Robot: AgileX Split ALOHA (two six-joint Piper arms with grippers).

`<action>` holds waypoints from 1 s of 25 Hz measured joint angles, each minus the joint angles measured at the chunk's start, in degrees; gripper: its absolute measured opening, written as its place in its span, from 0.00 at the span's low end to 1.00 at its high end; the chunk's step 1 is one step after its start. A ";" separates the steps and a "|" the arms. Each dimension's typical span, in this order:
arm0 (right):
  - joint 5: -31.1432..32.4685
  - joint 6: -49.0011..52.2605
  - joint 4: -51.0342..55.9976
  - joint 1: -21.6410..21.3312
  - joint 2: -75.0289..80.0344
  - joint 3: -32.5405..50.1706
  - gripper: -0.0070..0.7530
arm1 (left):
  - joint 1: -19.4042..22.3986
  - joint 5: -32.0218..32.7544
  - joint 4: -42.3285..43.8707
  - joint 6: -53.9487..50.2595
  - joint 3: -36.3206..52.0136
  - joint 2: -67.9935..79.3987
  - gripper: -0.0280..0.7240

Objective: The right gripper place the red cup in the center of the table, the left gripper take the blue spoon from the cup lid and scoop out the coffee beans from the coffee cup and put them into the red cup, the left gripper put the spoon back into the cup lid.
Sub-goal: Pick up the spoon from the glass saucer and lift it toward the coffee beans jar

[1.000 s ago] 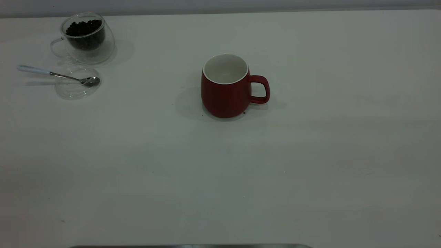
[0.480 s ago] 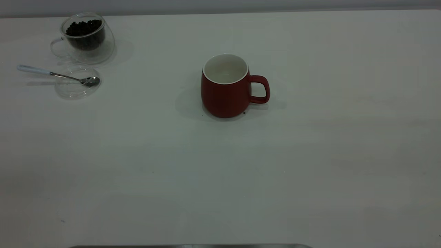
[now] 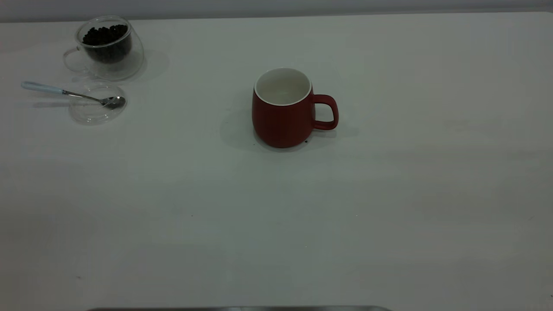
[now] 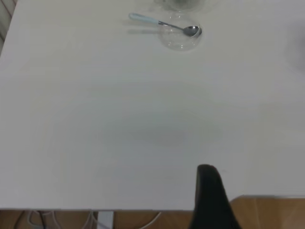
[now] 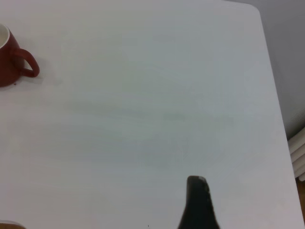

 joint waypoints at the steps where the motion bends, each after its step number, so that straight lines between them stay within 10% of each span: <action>1: 0.00 0.00 0.00 0.00 0.00 0.00 0.79 | 0.00 -0.51 0.00 -0.85 -0.83 1.14 0.75; 25: 0.00 0.00 0.00 0.00 0.00 0.00 0.79 | 2.56 -14.64 -6.23 3.90 -36.35 77.99 0.75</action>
